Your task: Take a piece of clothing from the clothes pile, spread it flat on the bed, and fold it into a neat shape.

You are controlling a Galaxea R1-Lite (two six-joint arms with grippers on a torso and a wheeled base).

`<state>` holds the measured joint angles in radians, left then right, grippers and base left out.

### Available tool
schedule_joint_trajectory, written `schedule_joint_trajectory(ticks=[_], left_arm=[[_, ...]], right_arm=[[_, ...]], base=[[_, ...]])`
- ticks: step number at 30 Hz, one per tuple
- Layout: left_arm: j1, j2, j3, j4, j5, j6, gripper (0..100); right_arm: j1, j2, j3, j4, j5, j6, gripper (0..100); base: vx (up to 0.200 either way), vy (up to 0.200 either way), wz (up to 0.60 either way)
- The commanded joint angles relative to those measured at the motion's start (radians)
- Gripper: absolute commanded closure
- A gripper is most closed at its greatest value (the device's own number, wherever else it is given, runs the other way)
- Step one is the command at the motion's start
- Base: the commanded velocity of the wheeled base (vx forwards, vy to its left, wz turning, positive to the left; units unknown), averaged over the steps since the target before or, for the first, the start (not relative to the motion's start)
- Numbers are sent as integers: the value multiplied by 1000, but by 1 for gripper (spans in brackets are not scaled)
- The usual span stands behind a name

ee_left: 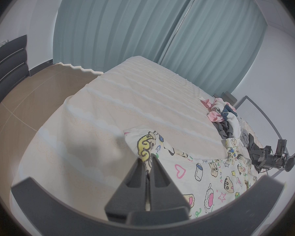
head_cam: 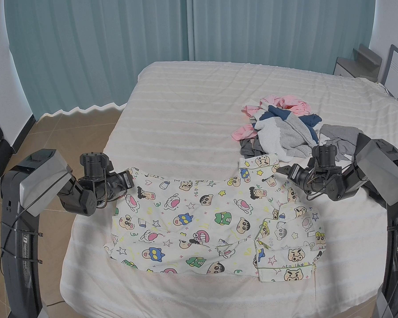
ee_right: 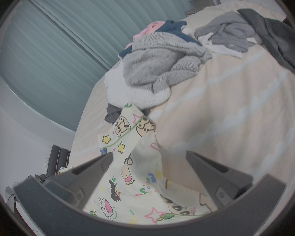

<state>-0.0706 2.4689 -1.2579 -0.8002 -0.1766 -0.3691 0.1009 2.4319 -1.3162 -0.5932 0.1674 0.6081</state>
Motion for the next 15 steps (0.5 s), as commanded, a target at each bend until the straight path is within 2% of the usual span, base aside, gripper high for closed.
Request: schedule_joint_trajectory(ticks=[1, 10, 11, 15], left_arm=[[-1, 2, 0, -1, 0, -1, 100], [-6, 4, 3, 7, 0, -1, 100], [-6, 4, 3, 7, 0, -1, 100], [-6, 15, -2, 4, 0, -1, 100]], right_arm=[[25, 53, -41, 1, 3, -1, 0], [60, 125, -140, 12, 3, 7, 0], [60, 125, -140, 12, 3, 7, 100], [60, 127, -158, 41, 1, 7, 100]], base=[[0, 0, 0], [0, 0, 0], [0, 0, 0], [0, 0, 0]])
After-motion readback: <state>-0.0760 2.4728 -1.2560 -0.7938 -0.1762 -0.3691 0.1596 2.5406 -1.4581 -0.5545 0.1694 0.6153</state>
